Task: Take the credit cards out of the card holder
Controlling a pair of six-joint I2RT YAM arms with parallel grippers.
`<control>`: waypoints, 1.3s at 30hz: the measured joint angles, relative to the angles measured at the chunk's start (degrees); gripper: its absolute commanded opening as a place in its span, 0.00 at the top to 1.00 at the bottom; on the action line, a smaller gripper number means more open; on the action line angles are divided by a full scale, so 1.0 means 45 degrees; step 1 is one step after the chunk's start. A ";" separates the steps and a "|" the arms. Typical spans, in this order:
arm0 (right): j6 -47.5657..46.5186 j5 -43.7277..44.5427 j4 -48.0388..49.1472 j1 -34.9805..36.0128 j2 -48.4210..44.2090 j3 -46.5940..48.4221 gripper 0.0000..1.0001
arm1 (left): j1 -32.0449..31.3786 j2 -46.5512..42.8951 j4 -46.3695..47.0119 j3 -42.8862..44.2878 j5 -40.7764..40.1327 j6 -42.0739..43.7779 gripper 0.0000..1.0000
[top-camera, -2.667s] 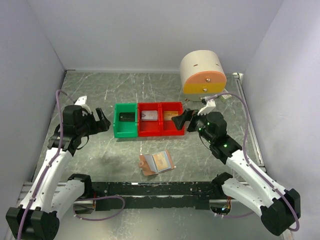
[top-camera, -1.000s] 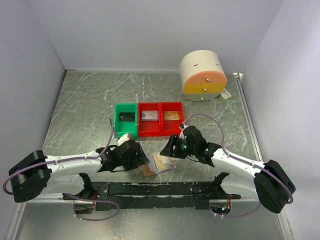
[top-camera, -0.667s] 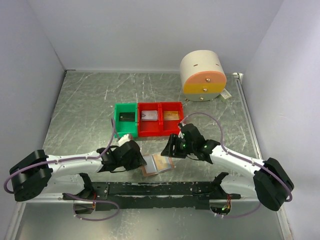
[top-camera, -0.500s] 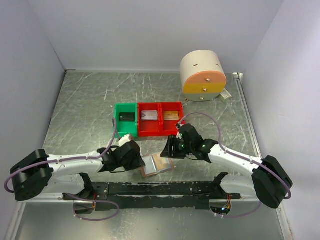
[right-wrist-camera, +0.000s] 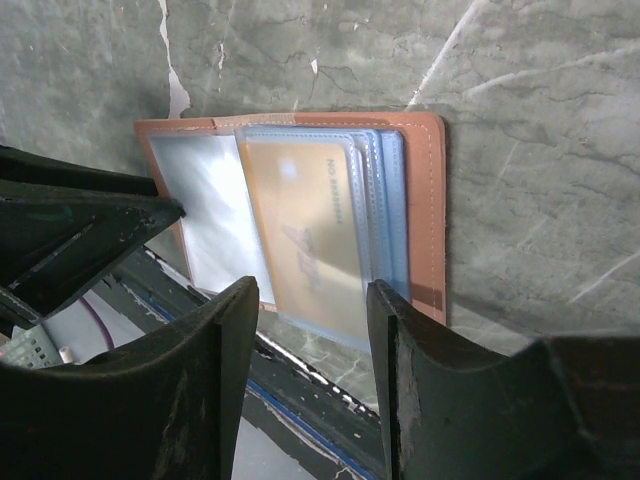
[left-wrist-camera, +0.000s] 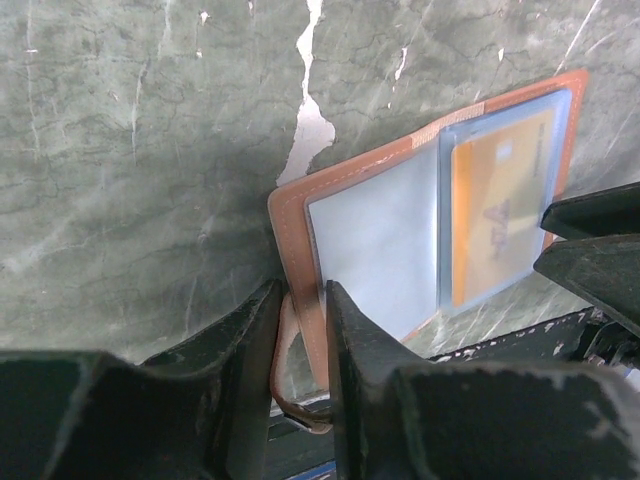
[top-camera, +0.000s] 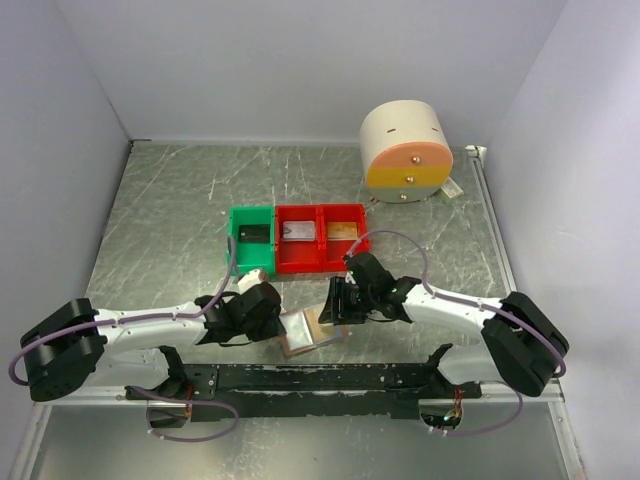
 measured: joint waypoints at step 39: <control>0.0170 -0.0287 0.0199 0.0019 0.0452 0.0617 0.52 | 0.0000 0.0146 -0.0617 0.0544 -0.0180 0.0588 0.75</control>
